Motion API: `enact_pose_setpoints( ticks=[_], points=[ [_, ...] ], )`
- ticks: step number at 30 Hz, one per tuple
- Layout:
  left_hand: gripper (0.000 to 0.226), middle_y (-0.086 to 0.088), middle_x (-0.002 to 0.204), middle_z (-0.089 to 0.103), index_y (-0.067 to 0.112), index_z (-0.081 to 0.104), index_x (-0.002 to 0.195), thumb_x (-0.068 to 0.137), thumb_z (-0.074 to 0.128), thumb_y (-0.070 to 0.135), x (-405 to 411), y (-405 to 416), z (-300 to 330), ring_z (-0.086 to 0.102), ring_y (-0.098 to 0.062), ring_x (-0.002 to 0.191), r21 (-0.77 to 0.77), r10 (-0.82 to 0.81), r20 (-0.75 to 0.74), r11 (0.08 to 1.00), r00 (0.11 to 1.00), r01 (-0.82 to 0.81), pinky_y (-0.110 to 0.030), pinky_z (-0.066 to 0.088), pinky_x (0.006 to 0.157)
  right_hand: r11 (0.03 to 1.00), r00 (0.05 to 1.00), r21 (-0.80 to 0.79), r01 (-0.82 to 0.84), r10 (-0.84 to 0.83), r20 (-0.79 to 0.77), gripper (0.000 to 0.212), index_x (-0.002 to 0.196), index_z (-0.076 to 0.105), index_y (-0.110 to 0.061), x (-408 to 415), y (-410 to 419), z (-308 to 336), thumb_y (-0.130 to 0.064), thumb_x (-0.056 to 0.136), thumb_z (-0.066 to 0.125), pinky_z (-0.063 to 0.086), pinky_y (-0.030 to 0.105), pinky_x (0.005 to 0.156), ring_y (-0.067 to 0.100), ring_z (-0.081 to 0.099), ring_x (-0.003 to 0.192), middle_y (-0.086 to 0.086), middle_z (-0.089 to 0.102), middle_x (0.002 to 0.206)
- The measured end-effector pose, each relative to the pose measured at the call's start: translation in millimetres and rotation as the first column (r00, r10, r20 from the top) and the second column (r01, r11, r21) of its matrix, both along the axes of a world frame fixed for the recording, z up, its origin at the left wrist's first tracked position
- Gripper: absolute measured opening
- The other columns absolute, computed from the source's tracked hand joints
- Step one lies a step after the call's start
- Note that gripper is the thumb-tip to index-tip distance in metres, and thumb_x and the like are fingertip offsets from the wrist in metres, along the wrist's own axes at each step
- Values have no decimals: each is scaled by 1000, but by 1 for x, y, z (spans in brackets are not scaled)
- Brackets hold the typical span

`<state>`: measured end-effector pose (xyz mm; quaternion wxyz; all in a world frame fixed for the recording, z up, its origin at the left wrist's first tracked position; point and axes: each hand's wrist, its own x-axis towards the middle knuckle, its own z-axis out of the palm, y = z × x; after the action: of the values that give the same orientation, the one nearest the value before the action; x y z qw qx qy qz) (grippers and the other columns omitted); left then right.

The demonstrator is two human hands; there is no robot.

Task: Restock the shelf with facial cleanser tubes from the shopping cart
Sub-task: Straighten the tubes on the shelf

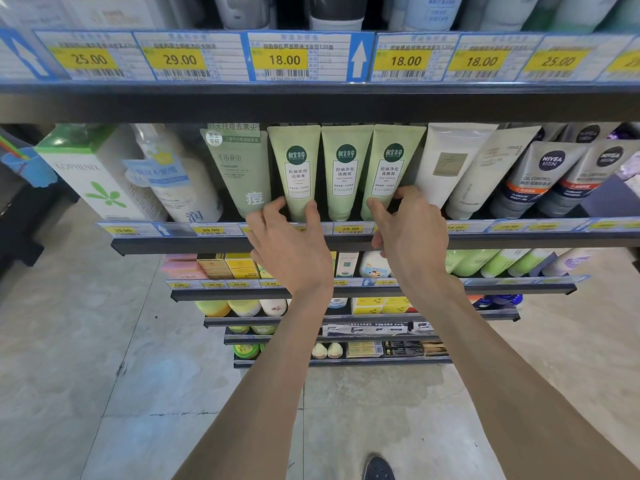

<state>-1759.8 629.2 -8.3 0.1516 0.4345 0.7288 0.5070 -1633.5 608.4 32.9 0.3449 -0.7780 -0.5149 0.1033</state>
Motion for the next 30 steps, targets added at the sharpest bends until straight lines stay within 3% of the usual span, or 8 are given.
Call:
enact_pose_setpoints(
  ticks=[23,30],
  points=[
    [51,-1,116,51,22,63,129,91,65,55,-3,-1,-6,53,-21,105,6,-34,-54,999,998,34,-39,41,89,1000,1000,-20,-5,6,16,28,90,59,-17,4,3,-3,-44,97,56,58,42,68,20,67,54,-4,64,48],
    [61,-1,126,50,20,51,144,94,59,54,-11,-14,-11,56,-22,106,86,-161,-54,983,986,165,-46,50,94,993,993,5,-120,120,-15,19,106,54,-22,7,-15,-4,-39,100,58,59,40,64,8,61,41,-6,67,56]
  ],
)
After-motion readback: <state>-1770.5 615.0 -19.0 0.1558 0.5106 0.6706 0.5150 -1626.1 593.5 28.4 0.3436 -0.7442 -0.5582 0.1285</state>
